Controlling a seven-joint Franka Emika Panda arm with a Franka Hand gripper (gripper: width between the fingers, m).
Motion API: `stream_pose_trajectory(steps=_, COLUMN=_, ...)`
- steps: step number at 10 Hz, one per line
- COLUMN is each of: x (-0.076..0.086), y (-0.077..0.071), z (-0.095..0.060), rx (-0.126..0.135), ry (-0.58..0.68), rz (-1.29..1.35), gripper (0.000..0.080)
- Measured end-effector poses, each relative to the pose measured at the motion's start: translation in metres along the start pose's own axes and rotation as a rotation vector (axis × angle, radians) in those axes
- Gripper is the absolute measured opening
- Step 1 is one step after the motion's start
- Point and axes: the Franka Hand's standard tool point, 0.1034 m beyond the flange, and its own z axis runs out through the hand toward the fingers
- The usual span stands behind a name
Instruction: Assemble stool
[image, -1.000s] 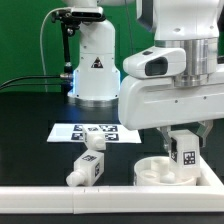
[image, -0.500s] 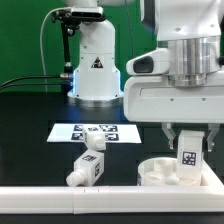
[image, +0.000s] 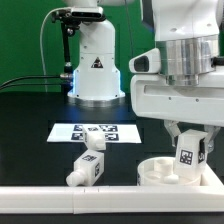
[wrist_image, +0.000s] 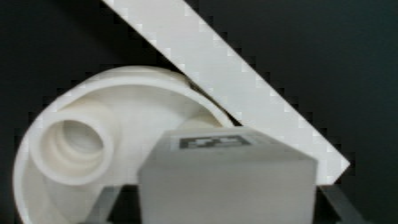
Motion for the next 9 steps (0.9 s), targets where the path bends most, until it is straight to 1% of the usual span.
stream_pose_trajectory(steps=1, x=-0.0035, y=-0.0039, z=-0.0017, rx=-0.005, ry=-0.014, rz=0.249, gripper=0.0334)
stream_pose_trajectory(steps=2, x=-0.0052, y=-0.0068, z=-0.0016, rx=0.004, ry=-0.014, rz=0.438, gripper=0.0334)
stream_pose_trajectory(steps=3, x=-0.0028, y=-0.0075, z=-0.0022, rx=0.018, ry=-0.025, rz=0.576, gripper=0.0334)
stream_pose_trajectory(steps=4, x=-0.0002, y=-0.0085, z=-0.0028, rx=0.04, ry=-0.035, rz=0.726, gripper=0.0334)
stream_pose_trajectory(steps=5, x=0.0, y=-0.0073, z=-0.0018, rx=0.045, ry=-0.04, rz=0.794, gripper=0.0334)
stream_pose_trajectory(steps=8, x=-0.001, y=-0.0072, z=-0.0012, rx=0.044, ry=-0.042, rz=0.802, gripper=0.0334)
stream_pose_trajectory(steps=9, x=-0.0013, y=-0.007, z=-0.0014, rx=0.041, ry=-0.041, rz=0.75, gripper=0.0505)
